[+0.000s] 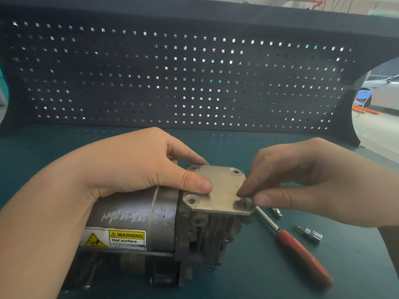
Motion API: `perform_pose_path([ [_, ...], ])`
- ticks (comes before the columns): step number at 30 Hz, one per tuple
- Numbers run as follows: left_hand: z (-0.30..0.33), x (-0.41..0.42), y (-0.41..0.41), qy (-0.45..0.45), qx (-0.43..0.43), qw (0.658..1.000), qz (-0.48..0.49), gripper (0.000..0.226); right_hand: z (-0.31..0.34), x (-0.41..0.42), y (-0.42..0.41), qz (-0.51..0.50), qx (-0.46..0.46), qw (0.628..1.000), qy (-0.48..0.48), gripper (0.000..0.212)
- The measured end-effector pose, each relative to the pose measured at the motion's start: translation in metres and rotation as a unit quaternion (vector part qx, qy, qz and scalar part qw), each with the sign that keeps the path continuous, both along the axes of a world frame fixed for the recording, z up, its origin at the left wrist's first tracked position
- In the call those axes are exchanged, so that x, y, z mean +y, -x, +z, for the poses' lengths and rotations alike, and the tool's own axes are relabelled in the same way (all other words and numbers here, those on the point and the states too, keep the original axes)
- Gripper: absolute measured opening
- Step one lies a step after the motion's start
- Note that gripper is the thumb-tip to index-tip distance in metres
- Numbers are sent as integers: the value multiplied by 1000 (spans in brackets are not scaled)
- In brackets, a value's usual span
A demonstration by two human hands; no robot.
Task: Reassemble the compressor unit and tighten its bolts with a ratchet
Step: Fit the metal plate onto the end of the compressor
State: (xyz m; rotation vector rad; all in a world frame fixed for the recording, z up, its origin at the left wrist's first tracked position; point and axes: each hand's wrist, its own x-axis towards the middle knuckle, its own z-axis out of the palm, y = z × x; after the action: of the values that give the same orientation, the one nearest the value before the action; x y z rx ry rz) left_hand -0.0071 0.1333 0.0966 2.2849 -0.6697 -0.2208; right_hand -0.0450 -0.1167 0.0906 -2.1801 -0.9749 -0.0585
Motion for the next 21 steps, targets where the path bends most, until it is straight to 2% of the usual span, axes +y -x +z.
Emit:
perform_pose_path([
  [6, -1, -1, 0, 4, 1, 1000, 1, 63, 1, 1, 0, 1, 28, 1000, 11, 25],
  [10, 0, -1, 1, 6, 1, 1000, 1, 63, 0, 2, -1, 3, -2, 1000, 7, 24],
  [14, 0, -1, 1, 6, 1, 1000, 1, 62, -3, 5, -3, -20, 12, 1000, 5, 38],
  [18, -1, -1, 0, 1, 0, 1000, 4, 62, 0, 2, -1, 27, 30, 999, 4, 29],
  [21, -1, 0, 0, -5, -5, 1000, 5, 63, -4, 3, -3, 8, 8, 1000, -15, 26],
])
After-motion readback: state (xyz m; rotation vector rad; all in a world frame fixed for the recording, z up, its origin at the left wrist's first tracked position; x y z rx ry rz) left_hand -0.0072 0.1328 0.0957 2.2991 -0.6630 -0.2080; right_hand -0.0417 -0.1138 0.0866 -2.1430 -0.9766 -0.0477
